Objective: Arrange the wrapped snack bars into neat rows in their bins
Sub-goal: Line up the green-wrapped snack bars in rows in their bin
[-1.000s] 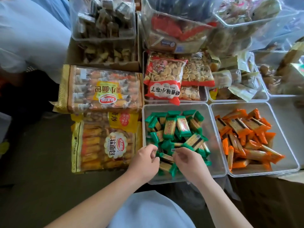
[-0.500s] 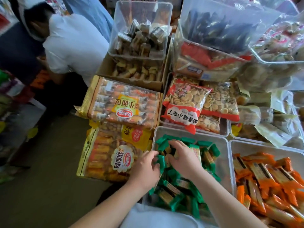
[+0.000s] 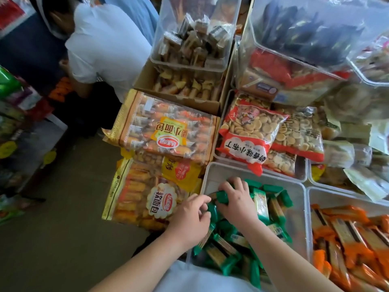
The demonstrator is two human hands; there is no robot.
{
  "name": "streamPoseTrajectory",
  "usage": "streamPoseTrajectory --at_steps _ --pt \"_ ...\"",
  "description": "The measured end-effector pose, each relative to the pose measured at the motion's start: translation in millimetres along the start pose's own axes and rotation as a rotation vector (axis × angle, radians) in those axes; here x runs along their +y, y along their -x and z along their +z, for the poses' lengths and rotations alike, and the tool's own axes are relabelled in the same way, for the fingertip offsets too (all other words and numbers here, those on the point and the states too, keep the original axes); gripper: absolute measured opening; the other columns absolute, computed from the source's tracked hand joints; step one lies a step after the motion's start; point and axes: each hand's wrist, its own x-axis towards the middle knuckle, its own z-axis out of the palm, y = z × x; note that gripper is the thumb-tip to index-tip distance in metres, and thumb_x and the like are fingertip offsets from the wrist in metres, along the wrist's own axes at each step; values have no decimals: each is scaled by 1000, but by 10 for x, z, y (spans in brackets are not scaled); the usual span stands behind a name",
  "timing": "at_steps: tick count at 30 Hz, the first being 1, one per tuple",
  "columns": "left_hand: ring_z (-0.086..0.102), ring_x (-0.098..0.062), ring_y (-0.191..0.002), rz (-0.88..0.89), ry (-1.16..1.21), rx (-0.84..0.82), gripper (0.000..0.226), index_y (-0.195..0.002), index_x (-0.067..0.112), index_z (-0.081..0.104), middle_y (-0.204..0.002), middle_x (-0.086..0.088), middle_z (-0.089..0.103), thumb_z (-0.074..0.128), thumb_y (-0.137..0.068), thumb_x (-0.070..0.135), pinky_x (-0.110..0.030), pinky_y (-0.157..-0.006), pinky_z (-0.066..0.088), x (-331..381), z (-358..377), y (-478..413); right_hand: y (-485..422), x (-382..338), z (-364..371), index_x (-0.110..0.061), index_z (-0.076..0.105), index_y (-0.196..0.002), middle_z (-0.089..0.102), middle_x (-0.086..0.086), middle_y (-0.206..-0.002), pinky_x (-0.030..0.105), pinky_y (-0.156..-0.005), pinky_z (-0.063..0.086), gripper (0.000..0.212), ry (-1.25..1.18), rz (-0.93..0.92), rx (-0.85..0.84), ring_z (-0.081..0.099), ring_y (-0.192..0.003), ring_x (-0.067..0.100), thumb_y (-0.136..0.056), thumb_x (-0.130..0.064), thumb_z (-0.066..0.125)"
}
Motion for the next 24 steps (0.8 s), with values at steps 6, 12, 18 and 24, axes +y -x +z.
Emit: streamPoseTrajectory --at_steps 6,12,18,24 --pt "59 -4 -94 15 -32 -7 31 -130 26 63 -107 19 53 64 -99 25 -27 -87 54 52 8 -21 281 80 -285 -26 63 -115 59 -14 -110 13 -78 47 35 -390 77 122 57 -95 8 -86 -31 82" --pt "59 -2 -110 52 47 -76 32 -132 36 60 -126 18 56 60 -102 44 -31 -96 55 265 33 -8 918 186 -679 -44 59 -106 61 -27 -110 4 -87 41 46 -518 22 110 57 -107 -4 -80 -17 86" --pt "69 -9 -107 -135 496 -444 18 -113 16 64 -110 2 74 73 -97 18 -33 -100 57 540 132 59 1172 216 -954 -33 67 -120 59 -20 -123 21 -94 53 52 -644 1 149 60 -116 9 -78 -10 89" --pt "68 -12 -98 -47 592 -447 23 -110 5 63 -97 5 72 78 -93 10 -32 -92 58 600 96 94 1162 141 -1037 -23 68 -126 73 4 -118 38 -96 58 70 -1283 235 184 72 -112 19 -61 -13 95"
